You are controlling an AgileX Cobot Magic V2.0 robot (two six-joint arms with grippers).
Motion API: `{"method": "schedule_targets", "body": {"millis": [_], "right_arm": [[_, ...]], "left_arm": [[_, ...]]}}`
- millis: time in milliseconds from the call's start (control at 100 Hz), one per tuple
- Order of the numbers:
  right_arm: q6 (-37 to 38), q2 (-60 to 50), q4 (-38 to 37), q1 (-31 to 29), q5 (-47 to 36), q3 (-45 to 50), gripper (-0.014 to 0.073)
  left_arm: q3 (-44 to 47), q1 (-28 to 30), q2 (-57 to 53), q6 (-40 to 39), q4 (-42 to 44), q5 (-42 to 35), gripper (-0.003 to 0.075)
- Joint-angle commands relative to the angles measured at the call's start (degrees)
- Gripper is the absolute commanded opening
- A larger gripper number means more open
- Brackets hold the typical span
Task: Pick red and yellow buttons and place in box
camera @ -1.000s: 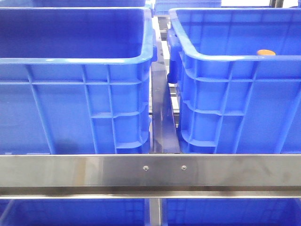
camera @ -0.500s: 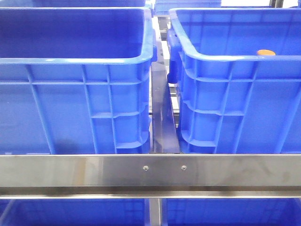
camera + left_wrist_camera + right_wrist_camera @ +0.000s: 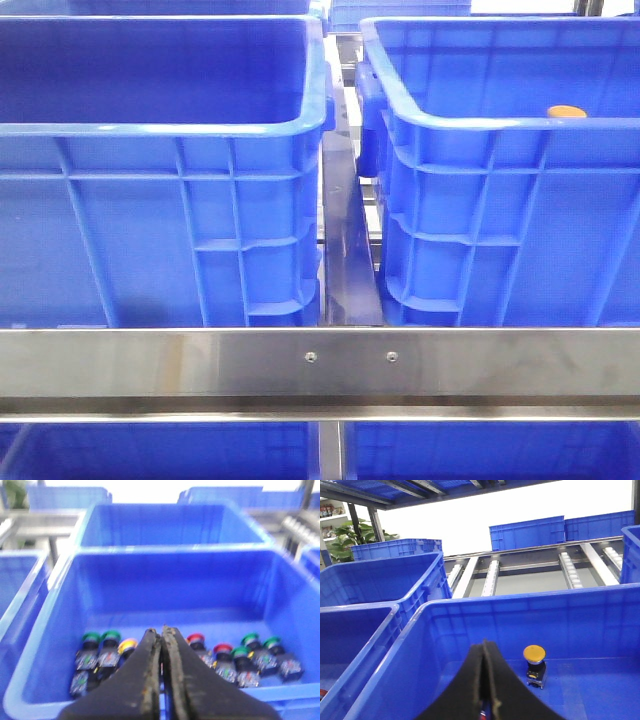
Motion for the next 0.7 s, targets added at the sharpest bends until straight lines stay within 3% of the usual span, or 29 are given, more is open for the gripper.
{"method": "schedule_targets", "body": {"millis": [0,120,690], "right_arm": [[-0.3,-0.1,2.0,-0.1,1.8,-1.5,-0.0068],[-0.3,-0.1,2.0,-0.1,1.8,-1.5,-0.0068],[-0.3,-0.1,2.0,-0.1,1.8,-1.5,-0.0068]], "left_arm": [[1.8,0.0,-1.5,1.2,-1.3,-8.3,-0.0019],[6.4,0.6,-4.9,6.5,-5.2,-9.3,-0.0019],[25.4,8.1,-18.2,6.5,-5.2,-18.9,-0.0019]]}}
